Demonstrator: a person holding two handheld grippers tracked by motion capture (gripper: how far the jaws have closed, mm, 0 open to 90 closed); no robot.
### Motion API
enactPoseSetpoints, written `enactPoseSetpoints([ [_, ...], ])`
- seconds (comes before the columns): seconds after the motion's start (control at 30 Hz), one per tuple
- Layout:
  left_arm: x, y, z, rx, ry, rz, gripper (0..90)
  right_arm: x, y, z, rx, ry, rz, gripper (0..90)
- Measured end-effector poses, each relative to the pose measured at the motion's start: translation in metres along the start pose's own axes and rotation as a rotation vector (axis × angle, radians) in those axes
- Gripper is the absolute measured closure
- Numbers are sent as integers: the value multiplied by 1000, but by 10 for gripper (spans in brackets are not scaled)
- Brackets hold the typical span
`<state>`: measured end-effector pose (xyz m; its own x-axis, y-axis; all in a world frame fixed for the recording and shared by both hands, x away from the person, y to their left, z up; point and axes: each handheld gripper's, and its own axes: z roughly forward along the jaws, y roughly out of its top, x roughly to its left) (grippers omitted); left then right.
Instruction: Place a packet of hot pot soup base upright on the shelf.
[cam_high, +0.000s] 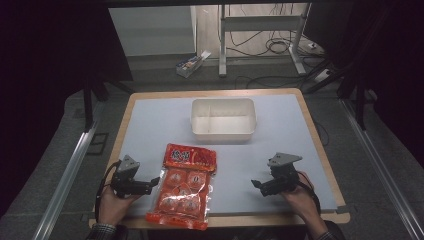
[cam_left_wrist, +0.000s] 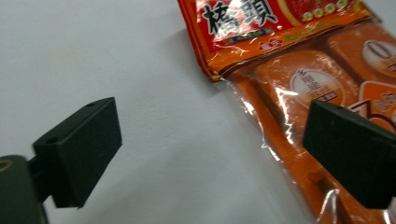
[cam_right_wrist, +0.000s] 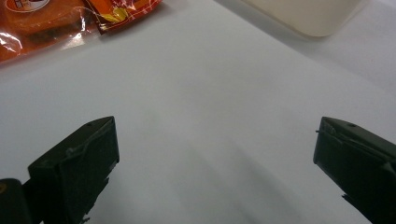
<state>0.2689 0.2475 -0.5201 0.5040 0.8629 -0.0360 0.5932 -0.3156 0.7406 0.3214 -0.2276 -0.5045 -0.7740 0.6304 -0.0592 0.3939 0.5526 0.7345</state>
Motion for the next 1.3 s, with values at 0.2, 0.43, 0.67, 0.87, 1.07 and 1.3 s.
enactPoseSetpoints([
  [0.2,-1,3,-7,-56,-36,-10,253,1,0,1,6,0,-8,5],
  [0.43,2,6,-5,-59,-125,-43,666,1,1,1,3,-4,-15,10],
  [0.67,-3,12,6,-24,-147,-36,897,1,3,2,-4,-2,-19,11],
  [0.87,-2,16,18,-10,-154,-48,897,0,3,3,-5,2,-15,12],
  [1.07,-7,20,35,61,-128,-48,897,0,3,4,-6,6,-11,13],
  [1.3,-11,18,41,92,-126,-50,898,-1,3,5,-9,11,-4,12],
])
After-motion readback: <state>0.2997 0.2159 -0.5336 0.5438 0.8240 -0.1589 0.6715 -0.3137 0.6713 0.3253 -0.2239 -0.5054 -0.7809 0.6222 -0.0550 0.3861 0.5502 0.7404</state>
